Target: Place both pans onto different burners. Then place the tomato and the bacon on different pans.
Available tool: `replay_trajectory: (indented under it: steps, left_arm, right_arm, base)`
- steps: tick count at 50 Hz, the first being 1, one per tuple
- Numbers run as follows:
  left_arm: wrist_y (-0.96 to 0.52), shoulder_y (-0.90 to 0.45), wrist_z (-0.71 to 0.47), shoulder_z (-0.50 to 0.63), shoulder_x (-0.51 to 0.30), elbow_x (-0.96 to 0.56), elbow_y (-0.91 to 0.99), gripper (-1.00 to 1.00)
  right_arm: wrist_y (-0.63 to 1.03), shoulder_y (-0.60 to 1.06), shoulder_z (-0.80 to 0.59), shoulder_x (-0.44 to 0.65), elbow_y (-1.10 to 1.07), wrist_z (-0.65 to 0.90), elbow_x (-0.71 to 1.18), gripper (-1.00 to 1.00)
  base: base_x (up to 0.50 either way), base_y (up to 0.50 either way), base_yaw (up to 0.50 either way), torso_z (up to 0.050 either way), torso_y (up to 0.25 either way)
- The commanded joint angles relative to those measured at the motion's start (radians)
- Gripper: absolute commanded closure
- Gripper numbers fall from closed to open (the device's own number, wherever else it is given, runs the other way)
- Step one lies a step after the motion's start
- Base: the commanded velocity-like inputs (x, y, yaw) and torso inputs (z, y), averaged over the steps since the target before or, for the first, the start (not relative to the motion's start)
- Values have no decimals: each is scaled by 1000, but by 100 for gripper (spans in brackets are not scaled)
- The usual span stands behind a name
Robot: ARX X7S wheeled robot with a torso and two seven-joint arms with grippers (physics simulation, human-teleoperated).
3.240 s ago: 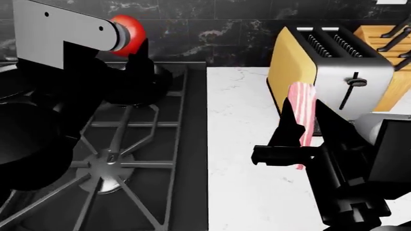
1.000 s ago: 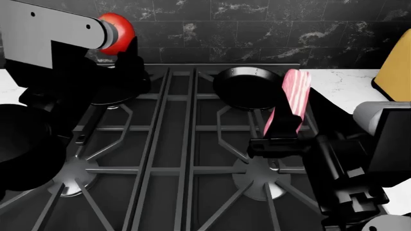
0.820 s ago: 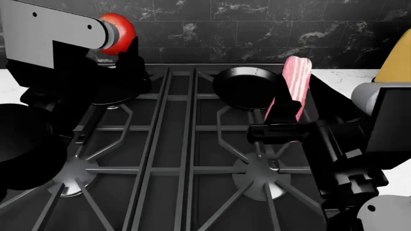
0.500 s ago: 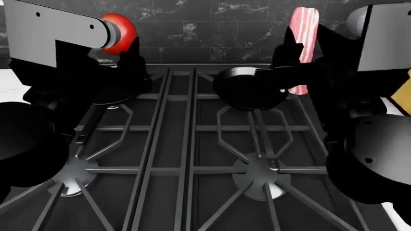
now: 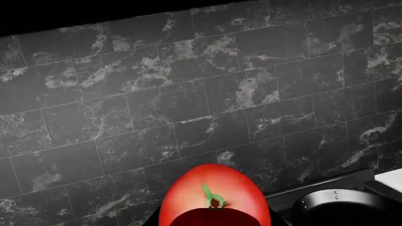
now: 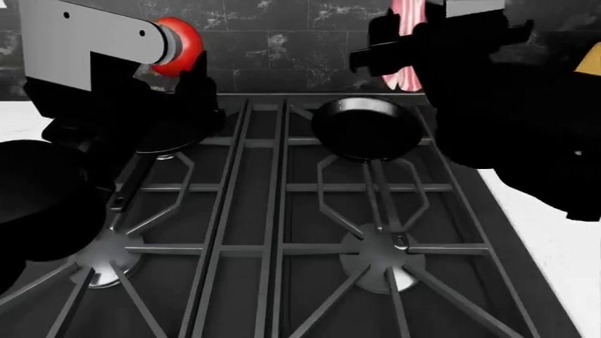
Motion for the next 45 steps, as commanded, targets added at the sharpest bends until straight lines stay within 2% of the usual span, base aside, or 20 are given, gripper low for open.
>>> replay_trajectory:
  steps: [1,19,32,45]
  left_arm:
    - [7,-5,1,1,6,3,-14,100]
    - [28,18,17,-3,-6,20,-25,100]
    - [31,24,22,0,-4,29,-33,100]
    - [45,43,25,-5,-11,32,-38,100]
  right_arm:
    - [36,10,-13,-114,231,-125,-41,100]
    - [36,-46,-56,-287,572,-265,-79,100]
    - [23,-83,-76,-348,691,-313,-105,100]
    - [28,-113,-88,-370,722,-353,-110,100]
  base:
    - [0,0,0,0,0]
    - [0,0,0,0,1]
    - [0,0,0,1,1]
    - [0,0,0,0,1]
